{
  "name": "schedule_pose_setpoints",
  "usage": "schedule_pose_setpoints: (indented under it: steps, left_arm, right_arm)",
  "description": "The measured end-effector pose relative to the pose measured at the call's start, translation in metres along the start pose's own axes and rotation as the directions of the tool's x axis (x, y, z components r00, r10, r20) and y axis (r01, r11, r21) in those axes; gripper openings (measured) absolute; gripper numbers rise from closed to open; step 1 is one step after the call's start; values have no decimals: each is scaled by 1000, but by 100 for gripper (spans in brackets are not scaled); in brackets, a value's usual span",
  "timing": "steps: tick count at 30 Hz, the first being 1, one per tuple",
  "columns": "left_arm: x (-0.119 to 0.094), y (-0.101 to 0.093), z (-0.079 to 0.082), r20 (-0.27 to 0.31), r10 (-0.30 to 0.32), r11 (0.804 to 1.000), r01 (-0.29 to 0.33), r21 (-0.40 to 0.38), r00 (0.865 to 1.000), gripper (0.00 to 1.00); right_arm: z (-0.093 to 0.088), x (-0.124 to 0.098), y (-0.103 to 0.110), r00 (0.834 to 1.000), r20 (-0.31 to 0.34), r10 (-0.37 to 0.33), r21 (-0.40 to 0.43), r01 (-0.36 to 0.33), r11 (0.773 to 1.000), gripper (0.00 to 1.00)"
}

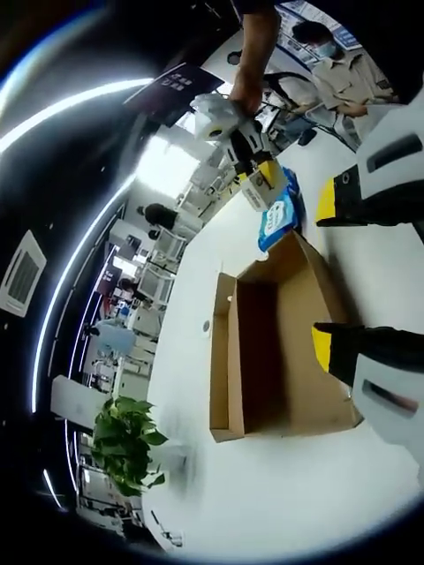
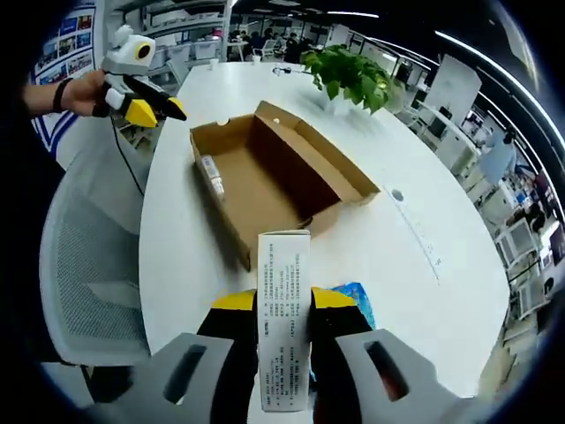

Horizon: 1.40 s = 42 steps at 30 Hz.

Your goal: Operate the shoe box by opening the lid, removing the specified soft item, and placing it in the target area until the item is outside and the box remains undamaged.

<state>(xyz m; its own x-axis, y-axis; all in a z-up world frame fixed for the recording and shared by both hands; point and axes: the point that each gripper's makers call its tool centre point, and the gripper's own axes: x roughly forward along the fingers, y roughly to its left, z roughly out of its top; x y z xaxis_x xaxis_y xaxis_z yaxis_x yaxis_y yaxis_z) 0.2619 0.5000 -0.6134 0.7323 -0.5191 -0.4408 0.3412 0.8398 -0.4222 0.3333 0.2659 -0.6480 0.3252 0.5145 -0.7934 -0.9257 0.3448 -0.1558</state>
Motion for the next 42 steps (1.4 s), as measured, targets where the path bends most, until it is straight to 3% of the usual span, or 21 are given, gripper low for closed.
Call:
schedule_pose_setpoints:
  steps: [9, 17, 32, 42]
  left_arm:
    - [15, -7, 0, -19, -23, 1000, 23, 6, 1000, 44]
    - [22, -10, 2, -27, -31, 1000, 31, 5, 999, 44]
    - [25, -11, 2, -18, -10, 1000, 10, -12, 1000, 44]
    - [6, -5, -6, 5, 29, 998, -29, -48, 1000, 43]
  right_arm:
    - [-62, -30, -28, 996, -40, -74, 137, 79, 987, 18]
    - [-96, -53, -47, 990, -79, -117, 194, 131, 972, 18]
    - [-111, -62, -81, 986, -118, -121, 179, 141, 974, 18]
    - [-121, -56, -121, 972, -201, -119, 14, 124, 992, 19]
